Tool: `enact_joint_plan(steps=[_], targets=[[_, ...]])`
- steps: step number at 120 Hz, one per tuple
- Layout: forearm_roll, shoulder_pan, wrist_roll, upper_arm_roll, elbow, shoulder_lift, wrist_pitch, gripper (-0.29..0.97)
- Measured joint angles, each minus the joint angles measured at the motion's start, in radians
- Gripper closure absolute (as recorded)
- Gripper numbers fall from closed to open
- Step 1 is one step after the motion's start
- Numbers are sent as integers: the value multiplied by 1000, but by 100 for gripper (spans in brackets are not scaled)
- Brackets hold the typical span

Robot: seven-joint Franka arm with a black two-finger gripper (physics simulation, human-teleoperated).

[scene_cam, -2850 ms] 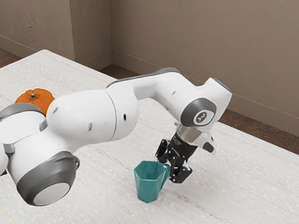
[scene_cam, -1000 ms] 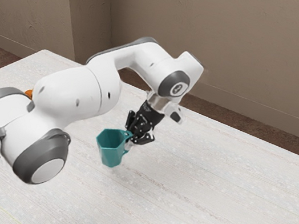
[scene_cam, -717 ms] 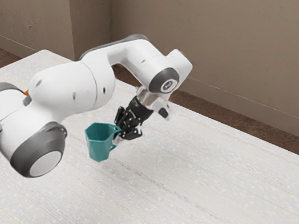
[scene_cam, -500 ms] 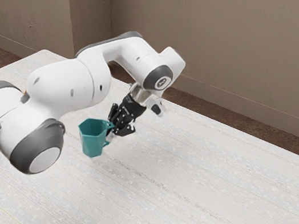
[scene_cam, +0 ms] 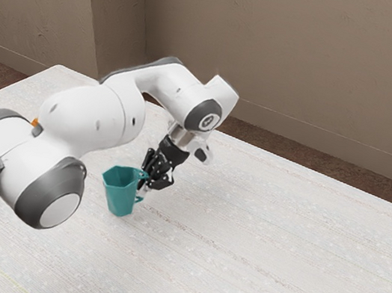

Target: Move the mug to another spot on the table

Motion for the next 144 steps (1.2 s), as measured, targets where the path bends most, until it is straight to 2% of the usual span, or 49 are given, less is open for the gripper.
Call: enact_joint_plan(steps=[23, 66, 89, 109, 136, 144], targets=[[-3, 1, 16, -1, -12, 3, 20, 67], [-12, 1, 34, -10, -15, 1, 34, 22], [-52, 0, 42, -18, -15, -31, 83, 9], [-118, 6, 49, -19, -107, -213, 164, 4], [-154, 101, -27, -34, -425, -679, 295, 1], [-156, 112, -59, -34, -483, -762, 312, 1]])
